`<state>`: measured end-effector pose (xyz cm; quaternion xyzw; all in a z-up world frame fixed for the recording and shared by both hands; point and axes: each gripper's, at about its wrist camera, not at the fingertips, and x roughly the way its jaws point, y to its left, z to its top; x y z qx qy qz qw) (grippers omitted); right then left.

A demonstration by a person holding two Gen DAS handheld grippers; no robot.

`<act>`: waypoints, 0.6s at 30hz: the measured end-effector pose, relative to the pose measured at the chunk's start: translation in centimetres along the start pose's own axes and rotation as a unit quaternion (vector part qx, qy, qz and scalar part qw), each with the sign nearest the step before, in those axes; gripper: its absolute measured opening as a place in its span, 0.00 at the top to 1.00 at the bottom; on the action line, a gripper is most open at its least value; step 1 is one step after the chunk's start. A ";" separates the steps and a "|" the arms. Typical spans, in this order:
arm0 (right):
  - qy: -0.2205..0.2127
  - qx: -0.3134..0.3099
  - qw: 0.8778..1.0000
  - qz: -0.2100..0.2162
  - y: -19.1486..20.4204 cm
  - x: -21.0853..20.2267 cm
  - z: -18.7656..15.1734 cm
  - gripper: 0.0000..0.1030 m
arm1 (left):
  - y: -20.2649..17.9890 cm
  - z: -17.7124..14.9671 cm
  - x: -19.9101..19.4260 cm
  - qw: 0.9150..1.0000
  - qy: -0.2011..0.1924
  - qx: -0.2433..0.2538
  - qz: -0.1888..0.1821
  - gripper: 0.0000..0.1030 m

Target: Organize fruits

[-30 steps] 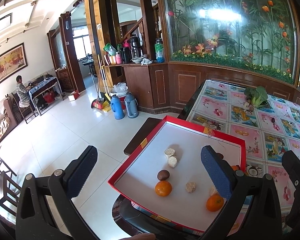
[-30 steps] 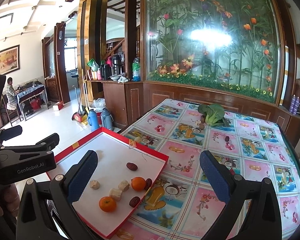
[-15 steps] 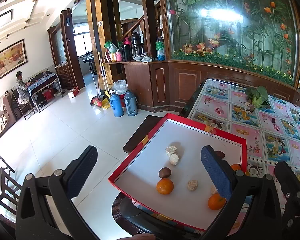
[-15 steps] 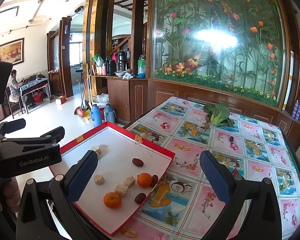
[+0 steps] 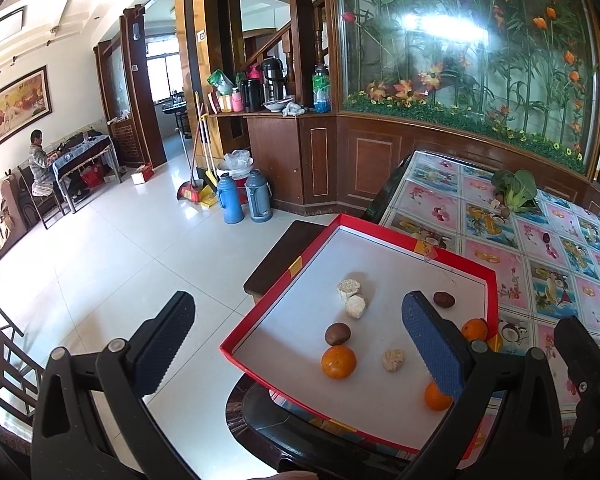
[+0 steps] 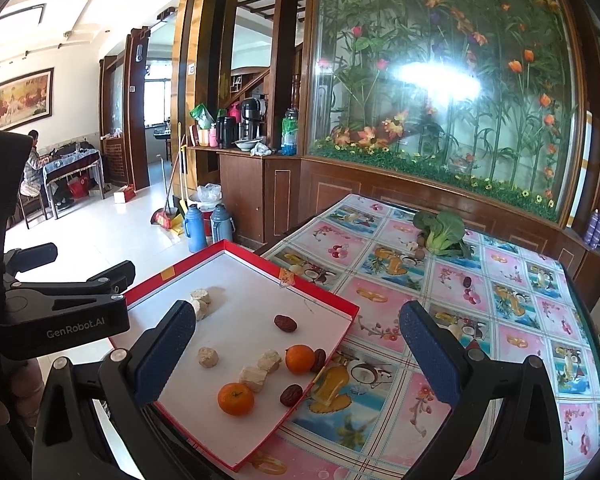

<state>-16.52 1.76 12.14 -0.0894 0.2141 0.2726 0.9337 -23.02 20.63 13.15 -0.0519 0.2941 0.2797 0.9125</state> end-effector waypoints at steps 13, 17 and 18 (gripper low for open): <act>0.005 -0.012 1.000 0.004 1.2 0.2 -0.4 0.01 | 1.7 -0.8 0.9 1.000 0.018 -0.012 0.006 0.00; 0.007 -0.013 1.000 0.005 1.4 0.2 -0.5 0.01 | 2.1 -1.0 1.2 1.000 0.024 -0.015 0.006 0.00; 0.008 -0.012 1.000 0.006 1.4 0.2 -0.5 0.01 | 2.2 -1.0 1.2 1.000 0.025 -0.014 0.007 0.00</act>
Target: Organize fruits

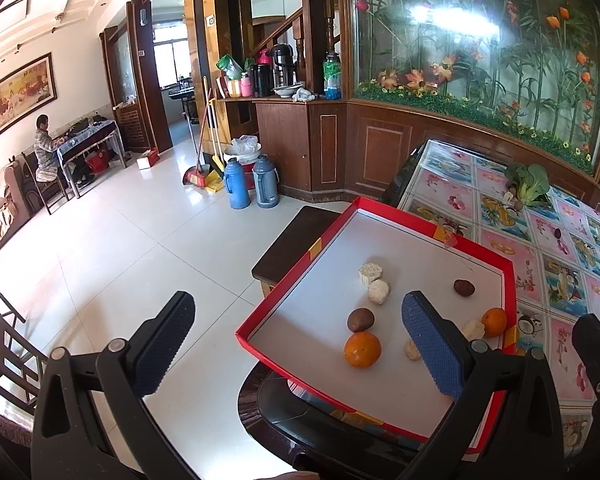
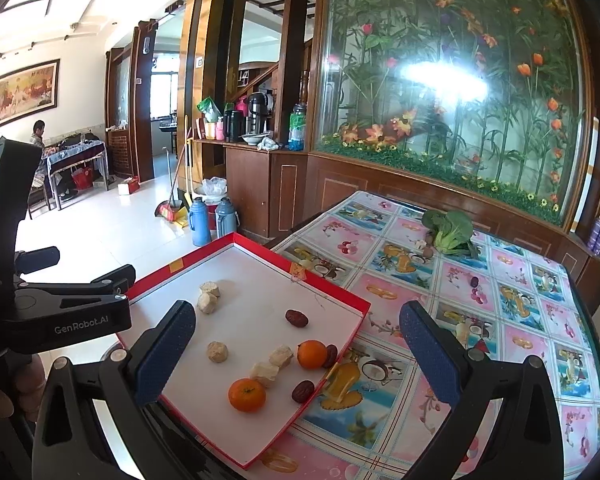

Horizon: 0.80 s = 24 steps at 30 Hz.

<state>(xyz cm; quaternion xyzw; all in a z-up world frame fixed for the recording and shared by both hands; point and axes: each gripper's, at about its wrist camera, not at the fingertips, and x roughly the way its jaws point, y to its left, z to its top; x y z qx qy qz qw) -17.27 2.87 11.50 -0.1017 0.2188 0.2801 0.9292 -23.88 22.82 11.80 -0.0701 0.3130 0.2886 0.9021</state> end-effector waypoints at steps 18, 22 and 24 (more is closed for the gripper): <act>0.010 0.016 1.000 0.007 -0.5 -0.1 -0.8 0.01 | -0.2 -0.6 -0.1 1.000 0.011 0.008 -0.005 0.00; 0.010 0.018 1.000 0.007 -0.7 -0.2 -0.8 0.01 | -0.4 -0.7 -0.2 1.000 0.009 0.013 -0.005 0.00; 0.012 0.021 1.000 0.009 -0.8 -0.2 -0.9 0.01 | -0.6 -0.8 -0.3 1.000 0.010 0.015 -0.006 0.00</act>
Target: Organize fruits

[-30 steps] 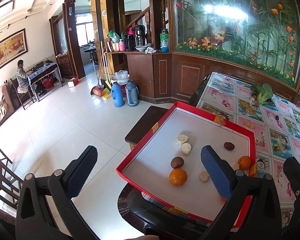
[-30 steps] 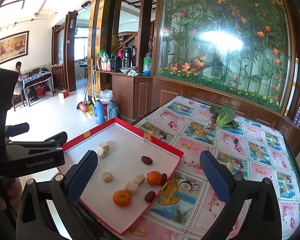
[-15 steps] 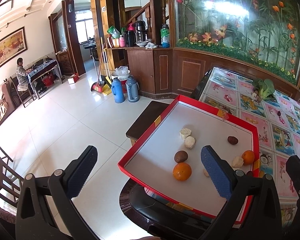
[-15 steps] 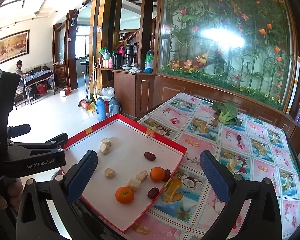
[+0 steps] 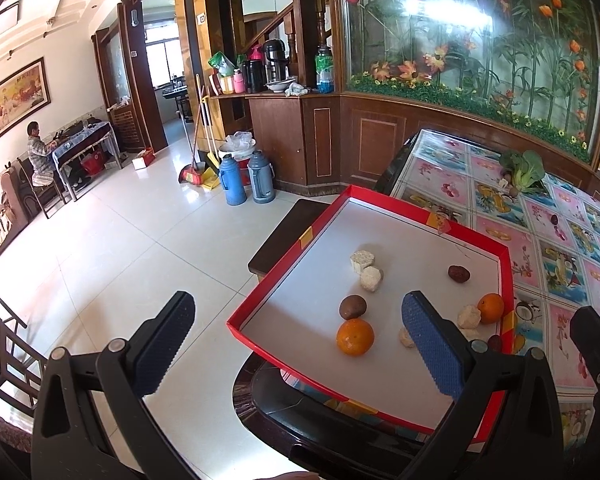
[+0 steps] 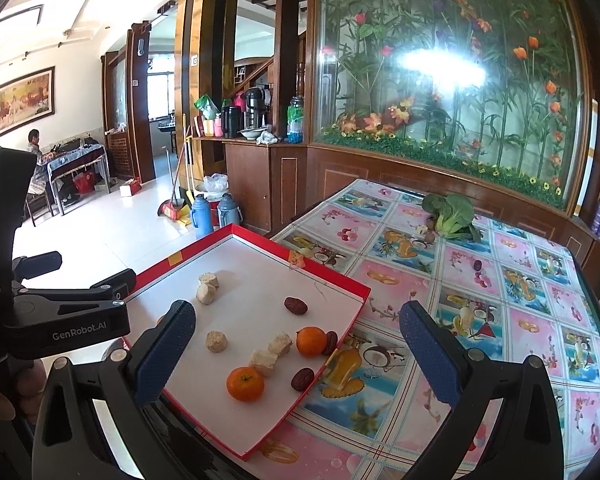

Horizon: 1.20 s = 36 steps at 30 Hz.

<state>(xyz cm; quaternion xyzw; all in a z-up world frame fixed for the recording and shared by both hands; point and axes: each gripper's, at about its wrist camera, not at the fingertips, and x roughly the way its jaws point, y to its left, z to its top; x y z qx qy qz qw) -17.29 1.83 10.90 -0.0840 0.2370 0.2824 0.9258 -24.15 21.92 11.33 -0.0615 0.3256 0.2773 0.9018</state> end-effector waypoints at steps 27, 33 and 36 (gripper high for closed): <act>0.011 0.007 1.000 0.006 -0.2 0.4 -0.2 0.01 | -0.2 0.0 0.0 1.000 0.002 0.002 0.000 0.00; 0.011 0.007 1.000 0.006 -0.2 0.4 -0.2 0.01 | -0.4 -0.3 0.0 1.000 0.003 0.000 0.000 0.00; 0.011 0.007 1.000 0.006 -0.2 0.4 -0.2 0.01 | -0.3 -0.1 0.1 1.000 0.003 0.001 -0.001 0.00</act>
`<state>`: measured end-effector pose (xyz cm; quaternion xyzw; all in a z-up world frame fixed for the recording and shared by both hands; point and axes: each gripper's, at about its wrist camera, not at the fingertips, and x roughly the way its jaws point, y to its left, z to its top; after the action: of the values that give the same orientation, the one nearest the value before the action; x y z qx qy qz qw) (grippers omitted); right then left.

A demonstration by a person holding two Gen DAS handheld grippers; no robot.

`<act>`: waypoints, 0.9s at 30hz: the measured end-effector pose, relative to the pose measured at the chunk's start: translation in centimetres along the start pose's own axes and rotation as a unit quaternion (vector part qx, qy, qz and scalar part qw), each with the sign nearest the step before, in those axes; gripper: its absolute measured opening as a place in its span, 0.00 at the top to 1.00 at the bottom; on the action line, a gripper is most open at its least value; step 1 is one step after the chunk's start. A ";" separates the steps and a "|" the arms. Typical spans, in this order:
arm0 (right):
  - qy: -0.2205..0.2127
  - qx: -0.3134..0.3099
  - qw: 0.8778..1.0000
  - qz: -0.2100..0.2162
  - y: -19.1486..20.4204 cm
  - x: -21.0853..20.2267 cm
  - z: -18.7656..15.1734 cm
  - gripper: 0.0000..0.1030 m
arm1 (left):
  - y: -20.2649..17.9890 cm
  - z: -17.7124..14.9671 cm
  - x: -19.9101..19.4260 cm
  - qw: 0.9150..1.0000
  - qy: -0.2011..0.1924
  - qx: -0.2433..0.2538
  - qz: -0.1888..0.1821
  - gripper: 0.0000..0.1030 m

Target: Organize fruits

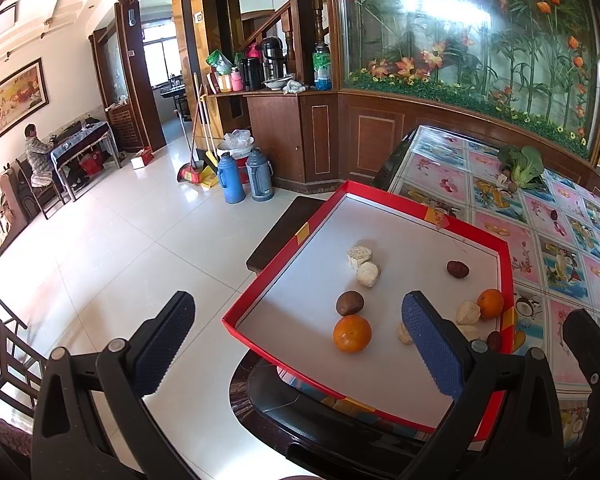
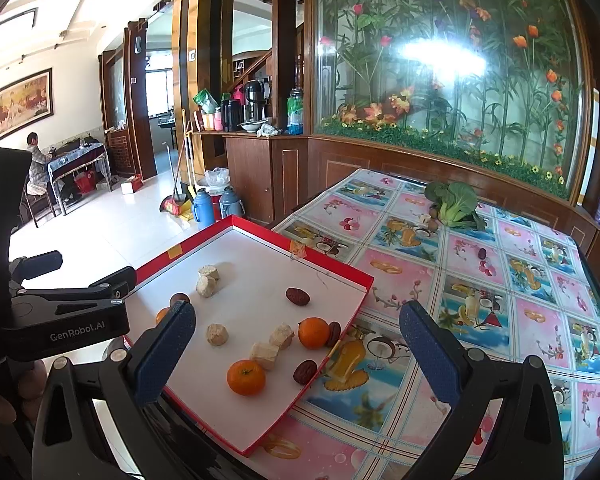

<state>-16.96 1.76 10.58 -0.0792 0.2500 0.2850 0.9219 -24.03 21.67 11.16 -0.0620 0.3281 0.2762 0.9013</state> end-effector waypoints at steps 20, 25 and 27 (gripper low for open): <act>0.000 -0.005 1.000 0.000 0.4 0.4 -0.3 0.01 | 0.1 -0.2 0.1 1.000 0.001 -0.001 0.002 0.00; 0.001 -0.005 1.000 0.000 0.4 0.4 -0.3 0.01 | 0.2 -0.3 0.2 1.000 0.000 -0.002 0.004 0.00; 0.002 -0.006 1.000 0.000 0.5 0.4 -0.3 0.01 | 0.4 -0.3 0.4 1.000 0.002 -0.004 0.002 0.00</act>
<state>-17.09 2.23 10.10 -0.0849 0.2504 0.2866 0.9208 -24.16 22.08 10.70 -0.0654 0.3291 0.2794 0.8996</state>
